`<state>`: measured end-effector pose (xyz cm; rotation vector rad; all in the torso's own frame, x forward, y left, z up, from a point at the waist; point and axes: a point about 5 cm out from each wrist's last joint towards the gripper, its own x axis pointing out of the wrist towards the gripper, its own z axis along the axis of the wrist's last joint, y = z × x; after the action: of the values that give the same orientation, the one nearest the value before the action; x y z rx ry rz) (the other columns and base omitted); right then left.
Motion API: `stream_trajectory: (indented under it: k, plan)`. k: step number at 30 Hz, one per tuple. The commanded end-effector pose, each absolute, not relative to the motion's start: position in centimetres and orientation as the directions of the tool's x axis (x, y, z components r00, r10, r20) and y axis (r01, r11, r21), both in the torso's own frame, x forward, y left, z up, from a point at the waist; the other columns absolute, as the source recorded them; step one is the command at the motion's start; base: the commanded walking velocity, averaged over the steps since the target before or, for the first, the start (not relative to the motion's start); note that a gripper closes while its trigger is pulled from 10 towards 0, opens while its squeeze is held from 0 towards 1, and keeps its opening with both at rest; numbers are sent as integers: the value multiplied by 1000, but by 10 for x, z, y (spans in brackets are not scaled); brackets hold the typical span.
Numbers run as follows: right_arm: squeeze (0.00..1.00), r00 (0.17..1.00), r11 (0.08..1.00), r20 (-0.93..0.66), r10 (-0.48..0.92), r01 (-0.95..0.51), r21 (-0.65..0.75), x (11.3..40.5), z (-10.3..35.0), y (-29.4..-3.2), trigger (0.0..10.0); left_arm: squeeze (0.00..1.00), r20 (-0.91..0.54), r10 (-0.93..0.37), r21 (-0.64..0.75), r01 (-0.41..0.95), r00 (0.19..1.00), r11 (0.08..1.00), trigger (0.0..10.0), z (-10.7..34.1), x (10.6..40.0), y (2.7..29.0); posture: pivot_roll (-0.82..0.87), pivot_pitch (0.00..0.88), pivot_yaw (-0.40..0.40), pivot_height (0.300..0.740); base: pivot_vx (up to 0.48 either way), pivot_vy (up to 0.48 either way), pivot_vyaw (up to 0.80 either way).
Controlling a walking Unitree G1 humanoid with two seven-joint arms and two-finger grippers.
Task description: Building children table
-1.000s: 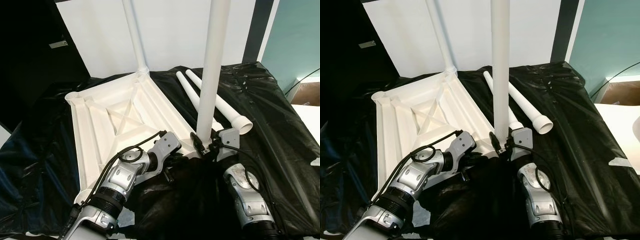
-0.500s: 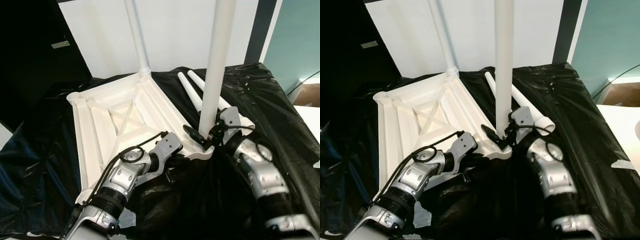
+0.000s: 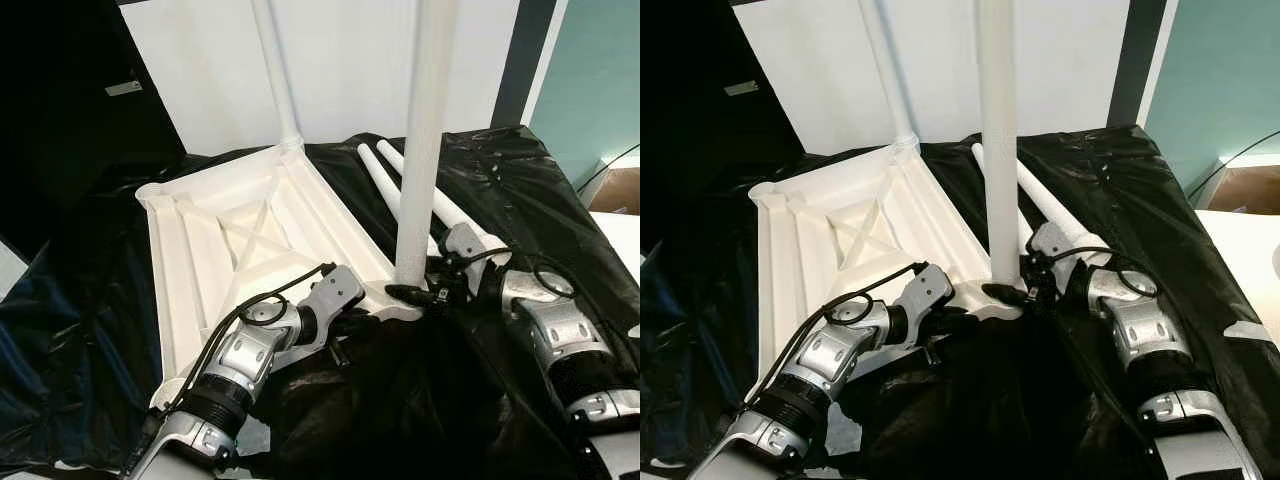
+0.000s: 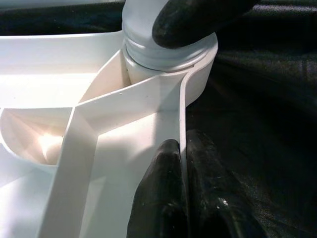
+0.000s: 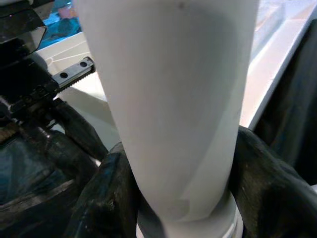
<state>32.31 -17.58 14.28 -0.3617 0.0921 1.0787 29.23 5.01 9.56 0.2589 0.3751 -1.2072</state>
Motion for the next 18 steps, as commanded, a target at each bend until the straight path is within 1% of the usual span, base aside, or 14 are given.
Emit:
stream_trajectory:
  k: [1,6,8,9,10,11,12,13,14,15,16,18]
  plan:
    - [0,422,356,-255,870,-896,-267,324,150,-171,0,0,-509,-813,-138,906,282,401,10000,55,275,63,6,0,68,740,0,0,0]
    - [0,402,351,-257,879,-910,-222,320,147,-176,0,0,-511,-813,-137,908,279,397,10000,55,275,63,-2,0,73,740,0,0,0]
    - [0,469,437,-150,870,-876,-202,314,141,-167,0,0,-510,-813,-136,908,279,397,10000,55,275,62,3,0,73,740,0,0,0]
    - [0,469,437,-150,870,-876,-202,314,141,-167,0,0,-510,-813,-136,908,279,397,10000,55,275,62,3,0,73,740,0,0,0]
    - [0,601,584,-28,799,-786,-200,310,138,-161,0,0,-509,-814,-136,907,280,398,10000,56,275,62,9,0,64,740,0,0,0]
    - [0,727,728,77,683,-666,-162,303,135,-160,0,0,-509,-813,-136,906,283,401,10000,56,275,63,11,0,61,740,0,0,0]
    - [0,727,728,77,683,-666,-162,303,135,-160,0,0,-509,-813,-136,906,283,401,10000,56,275,63,11,0,61,740,0,0,0]
    - [0,807,819,142,573,-558,-133,295,132,-160,0,0,-510,-810,-135,904,288,406,10000,56,276,64,13,0,61,740,0,0,0]
    - [0,867,886,185,463,-452,-101,288,130,-162,0,0,-511,-810,-136,903,288,407,10000,55,275,65,7,0,65,740,0,0,0]
    - [0,867,886,185,463,-452,-101,288,130,-162,0,0,-511,-810,-136,903,288,407,10000,55,275,65,7,0,65,740,0,0,0]
    - [0,889,912,201,411,-402,-87,285,129,-162,0,0,-513,-809,-137,903,286,406,10000,55,275,66,7,0,65,740,0,0,0]
    - [0,889,912,201,411,-402,-87,285,129,-162,0,0,-513,-809,-137,903,286,406,10000,55,275,66,7,0,65,740,0,0,0]
